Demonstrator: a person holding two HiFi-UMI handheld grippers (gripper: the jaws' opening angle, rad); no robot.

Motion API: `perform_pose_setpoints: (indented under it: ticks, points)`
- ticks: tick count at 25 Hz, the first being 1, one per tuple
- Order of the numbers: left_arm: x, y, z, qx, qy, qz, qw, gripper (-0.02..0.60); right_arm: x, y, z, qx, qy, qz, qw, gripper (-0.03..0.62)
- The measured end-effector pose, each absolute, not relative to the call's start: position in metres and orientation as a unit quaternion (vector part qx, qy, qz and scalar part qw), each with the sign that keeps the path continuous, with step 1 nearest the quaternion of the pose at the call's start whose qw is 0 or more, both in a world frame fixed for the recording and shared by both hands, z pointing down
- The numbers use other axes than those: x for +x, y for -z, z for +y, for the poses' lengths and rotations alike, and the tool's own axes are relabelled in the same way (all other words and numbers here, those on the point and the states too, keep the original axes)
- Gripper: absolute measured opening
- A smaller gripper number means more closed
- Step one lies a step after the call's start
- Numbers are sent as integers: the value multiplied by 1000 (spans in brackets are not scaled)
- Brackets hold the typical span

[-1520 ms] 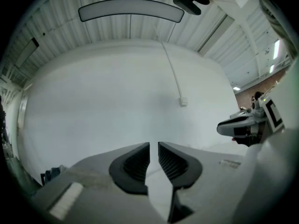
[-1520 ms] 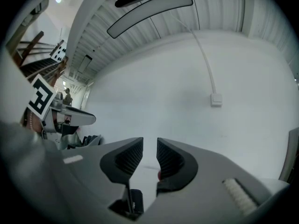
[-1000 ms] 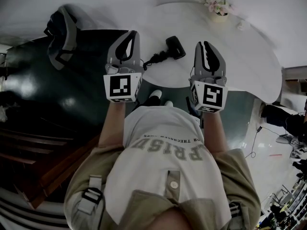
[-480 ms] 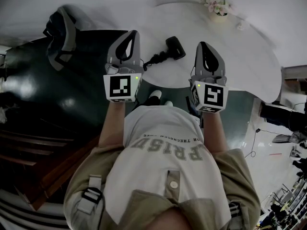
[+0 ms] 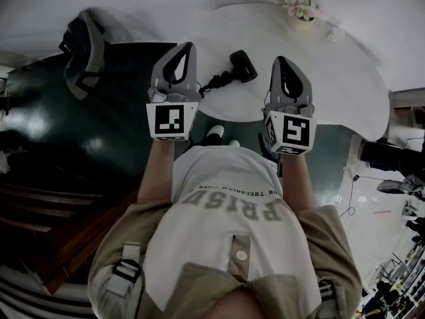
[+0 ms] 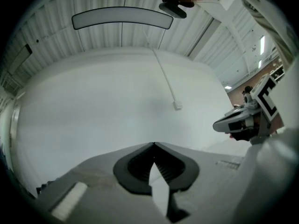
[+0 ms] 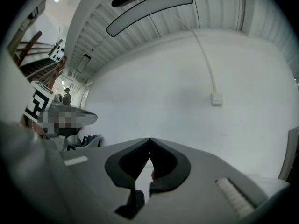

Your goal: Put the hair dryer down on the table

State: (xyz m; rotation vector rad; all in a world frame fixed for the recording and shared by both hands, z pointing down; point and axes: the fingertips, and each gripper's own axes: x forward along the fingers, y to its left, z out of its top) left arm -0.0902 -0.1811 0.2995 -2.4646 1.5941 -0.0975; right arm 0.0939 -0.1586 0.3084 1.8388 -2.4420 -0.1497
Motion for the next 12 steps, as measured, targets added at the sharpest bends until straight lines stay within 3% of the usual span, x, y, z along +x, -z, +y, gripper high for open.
perform_pose_setpoints:
  ticks: [12]
  points:
    - [-92, -301, -184, -836, 27, 540, 98, 6, 98, -310, -158, 616, 60, -784, 60, 2]
